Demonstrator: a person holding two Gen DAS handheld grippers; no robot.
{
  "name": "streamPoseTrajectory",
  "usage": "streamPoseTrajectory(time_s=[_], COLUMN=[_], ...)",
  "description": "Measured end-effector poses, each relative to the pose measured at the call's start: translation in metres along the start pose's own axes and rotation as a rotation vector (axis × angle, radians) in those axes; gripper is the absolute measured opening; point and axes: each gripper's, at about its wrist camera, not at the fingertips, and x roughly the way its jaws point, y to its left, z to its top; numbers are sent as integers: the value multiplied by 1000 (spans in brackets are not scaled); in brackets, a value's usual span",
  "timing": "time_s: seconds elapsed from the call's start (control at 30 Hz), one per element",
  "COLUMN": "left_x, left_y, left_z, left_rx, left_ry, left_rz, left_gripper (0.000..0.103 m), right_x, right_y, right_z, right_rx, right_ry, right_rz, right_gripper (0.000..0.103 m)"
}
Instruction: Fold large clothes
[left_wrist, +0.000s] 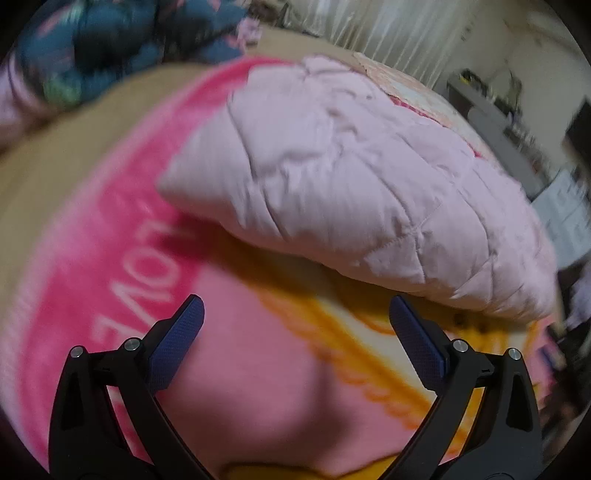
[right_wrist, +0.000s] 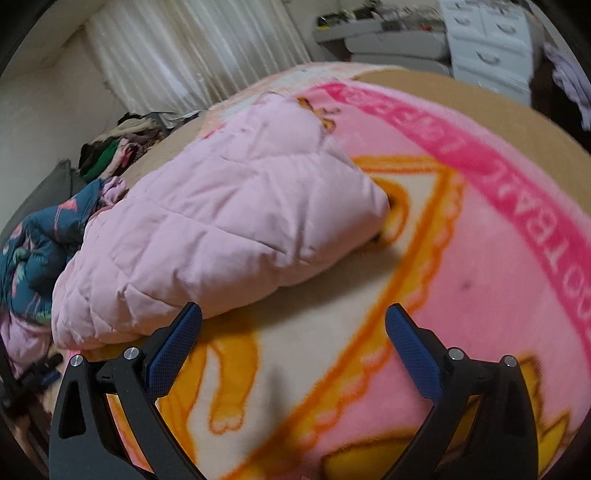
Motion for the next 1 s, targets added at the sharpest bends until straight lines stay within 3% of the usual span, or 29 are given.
streamPoseTrajectory(time_s=[0.2, 0.33, 0.7, 0.93, 1.0], left_x=[22, 31, 66, 74, 73], left_y=[16, 14, 23, 17, 10], left_z=[13, 26, 46, 54, 56], left_rx=[-192, -232, -468, -459, -422], left_ry=[30, -12, -78, -120, -144], left_rz=[-150, -137, -209, -161, -135], left_gripper=[94, 94, 95, 95, 95], right_x=[20, 37, 74, 94, 97], right_y=[-4, -7, -7, -3, 2], right_z=[11, 25, 48, 55, 57], right_rx=[90, 158, 233, 209, 183], right_ry=[27, 30, 15, -18, -17], right_rz=[59, 96, 157, 163, 169], right_gripper=[99, 99, 99, 94, 79])
